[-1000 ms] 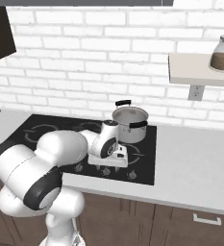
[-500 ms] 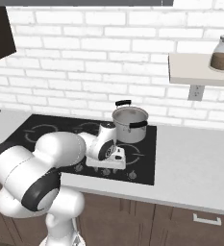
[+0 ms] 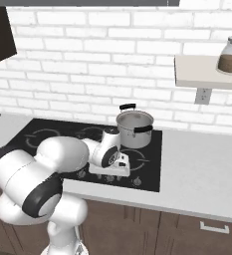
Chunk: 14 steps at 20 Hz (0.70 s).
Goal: Turn off the rear right burner of the stove.
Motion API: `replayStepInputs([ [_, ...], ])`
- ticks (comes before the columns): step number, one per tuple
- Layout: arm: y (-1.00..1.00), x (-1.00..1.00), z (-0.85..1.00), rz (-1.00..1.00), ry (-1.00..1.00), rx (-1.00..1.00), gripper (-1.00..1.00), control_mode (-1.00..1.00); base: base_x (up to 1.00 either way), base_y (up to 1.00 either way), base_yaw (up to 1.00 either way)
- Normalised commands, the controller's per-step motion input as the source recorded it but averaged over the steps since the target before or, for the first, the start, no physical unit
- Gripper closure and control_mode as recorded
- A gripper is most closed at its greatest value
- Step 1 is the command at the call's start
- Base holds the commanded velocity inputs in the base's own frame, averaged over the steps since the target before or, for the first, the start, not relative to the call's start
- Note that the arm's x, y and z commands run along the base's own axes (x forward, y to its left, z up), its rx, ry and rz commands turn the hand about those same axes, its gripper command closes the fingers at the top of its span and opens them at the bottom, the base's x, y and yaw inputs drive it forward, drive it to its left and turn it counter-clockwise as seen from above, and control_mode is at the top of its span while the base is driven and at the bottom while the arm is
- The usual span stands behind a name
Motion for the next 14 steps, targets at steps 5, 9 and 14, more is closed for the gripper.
replayStepInputs([
  [5, 0.0, 0.17, 0.0, 0.0, 0.0, 0.0, -1.0, -1.0, 0.0, 0.0, 0.0],
  [9, 0.0, 0.16, -0.04, 0.0, 0.0, 0.0, -1.0, -1.0, 0.0, 0.0, 0.0],
  [14, -0.03, 0.0, -0.12, 0.0, 0.0, 0.0, -1.0, -1.0, 0.0, 0.0, 0.0],
])
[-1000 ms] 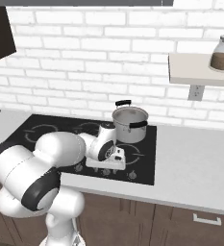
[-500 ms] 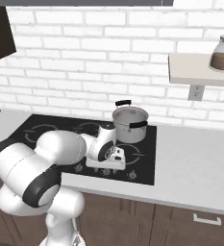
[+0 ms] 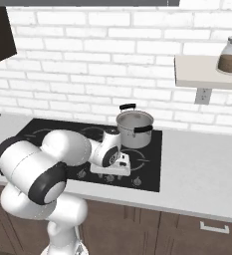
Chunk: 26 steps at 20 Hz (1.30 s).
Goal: Turn off the rear right burner of the stove.
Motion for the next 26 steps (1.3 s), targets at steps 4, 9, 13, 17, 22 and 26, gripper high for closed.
replayStepInputs([
  [4, -0.03, 0.0, -0.12, 0.0, 0.0, 0.0, -1.0, -1.0, 0.0, 0.0, 0.0],
  [9, 0.0, 0.0, -0.01, 0.0, 0.0, 0.0, 1.0, -1.0, 0.0, 0.0, 0.0],
  [13, 0.0, 0.0, 0.0, 0.0, 0.0, 0.0, 1.0, -1.0, 0.0, 0.0, 0.0],
  [17, 0.0, -0.01, 0.0, 0.0, 0.0, 0.0, 1.0, -1.0, 0.0, 0.0, 0.0],
  [22, 0.0, -0.04, 0.0, -0.1, -0.03, 0.0, 1.0, -1.0, 0.0, 0.0, 0.0],
  [26, 0.0, -0.01, 0.0, -0.35, -0.04, 0.0, 1.0, -1.0, 0.0, 0.0, 0.0],
])
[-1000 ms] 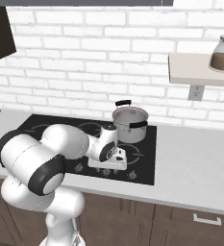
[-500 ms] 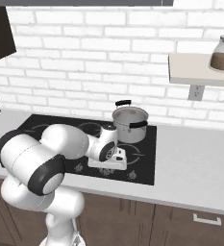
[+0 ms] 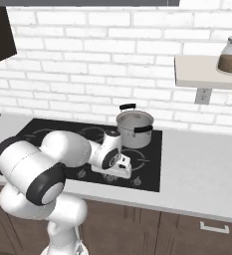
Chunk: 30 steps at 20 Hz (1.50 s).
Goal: Turn off the rear right burner of the stove.
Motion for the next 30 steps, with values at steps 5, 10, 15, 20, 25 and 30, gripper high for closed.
replayStepInputs([
  [5, 0.0, 0.0, 0.0, -0.48, -0.03, 0.0, 1.0, -1.0, 0.0, 0.0, 0.0],
  [10, 0.0, 0.0, 0.0, -0.57, -0.01, 0.0, 1.0, -1.0, 0.0, 0.0, 0.0],
  [15, 0.0, 0.0, 0.0, -0.64, 0.0, 0.0, 1.0, -1.0, 0.0, 0.0, 0.0],
  [20, -0.02, 0.0, 0.0, -0.68, 0.0, 0.0, 1.0, -1.0, 0.0, 0.0, 0.0],
  [25, -0.09, 0.0, 0.0, -0.71, 0.0, 0.0, 1.0, -1.0, 0.0, 0.0, 0.0],
  [30, -0.13, 0.0, 0.0, -0.74, 0.0, 0.0, 1.0, -1.0, 0.0, 0.0, 0.0],
])
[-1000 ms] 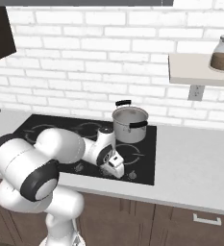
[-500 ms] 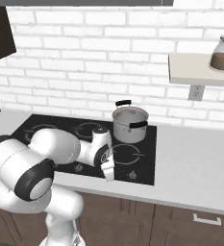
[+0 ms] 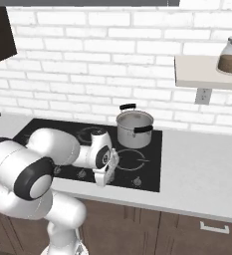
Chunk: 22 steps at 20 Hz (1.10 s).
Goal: Turn off the rear right burner of the stove.
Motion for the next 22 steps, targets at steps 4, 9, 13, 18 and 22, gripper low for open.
replayStepInputs([
  [4, -0.12, 0.0, 0.0, -0.72, -0.02, 0.0, 1.0, -1.0, 0.0, 0.0, 0.0],
  [9, -0.1, 0.0, 0.0, -0.69, -0.06, 0.0, 1.0, -1.0, 0.0, 0.0, 0.0],
  [13, -0.1, 0.0, 0.0, -0.68, -0.12, 0.0, 1.0, -1.0, 0.0, 0.0, 0.0],
  [18, -0.04, 0.0, 0.0, -0.67, -0.18, 0.0, 1.0, -1.0, 0.0, 0.0, 0.0],
  [22, 0.0, 0.04, 0.0, -0.66, -0.22, 0.0, 1.0, -1.0, 0.0, 0.0, 0.0],
])
